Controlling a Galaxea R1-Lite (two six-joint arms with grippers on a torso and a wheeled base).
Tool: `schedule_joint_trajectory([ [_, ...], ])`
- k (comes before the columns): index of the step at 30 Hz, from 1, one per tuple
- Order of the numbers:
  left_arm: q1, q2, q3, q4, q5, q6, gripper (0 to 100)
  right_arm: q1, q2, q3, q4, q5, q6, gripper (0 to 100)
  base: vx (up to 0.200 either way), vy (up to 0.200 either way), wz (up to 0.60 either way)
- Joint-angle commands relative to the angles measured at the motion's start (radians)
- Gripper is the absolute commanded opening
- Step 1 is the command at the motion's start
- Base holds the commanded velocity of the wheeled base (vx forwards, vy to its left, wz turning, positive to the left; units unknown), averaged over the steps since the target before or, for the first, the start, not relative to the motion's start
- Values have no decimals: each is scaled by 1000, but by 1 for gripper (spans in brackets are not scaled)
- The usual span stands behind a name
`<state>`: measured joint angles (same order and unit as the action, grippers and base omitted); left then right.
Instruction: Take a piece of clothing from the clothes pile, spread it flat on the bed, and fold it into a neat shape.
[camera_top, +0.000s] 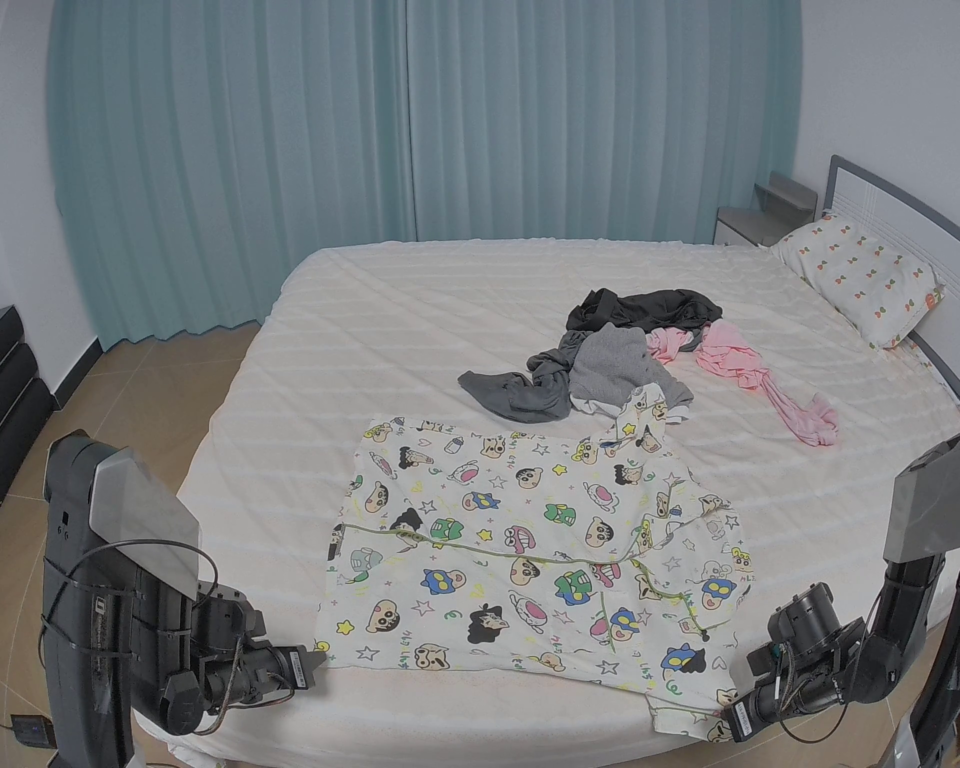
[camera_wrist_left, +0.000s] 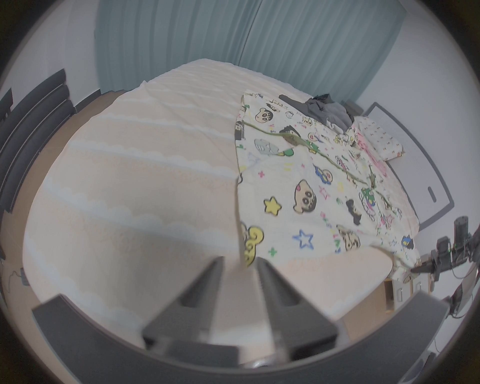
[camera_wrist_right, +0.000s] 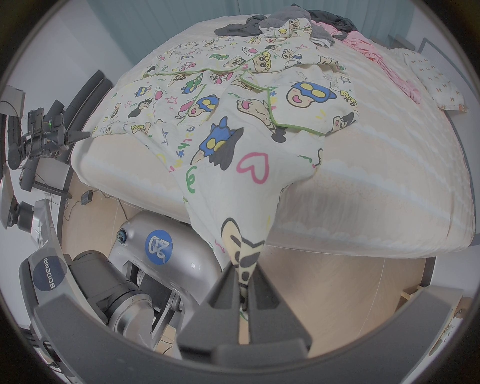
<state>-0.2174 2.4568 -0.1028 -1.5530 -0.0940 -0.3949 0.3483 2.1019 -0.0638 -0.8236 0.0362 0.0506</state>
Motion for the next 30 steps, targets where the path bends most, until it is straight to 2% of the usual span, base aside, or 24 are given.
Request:
schedule_joint_trajectory([
  [1,-31,33,-44,-18,2,-16,100,1,1,1,-5,1,0,0,0,0,0],
  [7,-103,70,-91,-18,14,-18,100,6,0,1,-5,2,0,0,0,0,0],
  [17,-151,77,-106,-18,31,-19,100,14,-2,1,-8,2,2,0,0,0,0],
  [18,-151,77,-104,-18,33,-19,0,14,-2,1,-8,2,2,0,0,0,0],
  [30,-128,51,-23,-18,45,-27,0,14,-11,16,-8,4,-3,0,0,0,0],
])
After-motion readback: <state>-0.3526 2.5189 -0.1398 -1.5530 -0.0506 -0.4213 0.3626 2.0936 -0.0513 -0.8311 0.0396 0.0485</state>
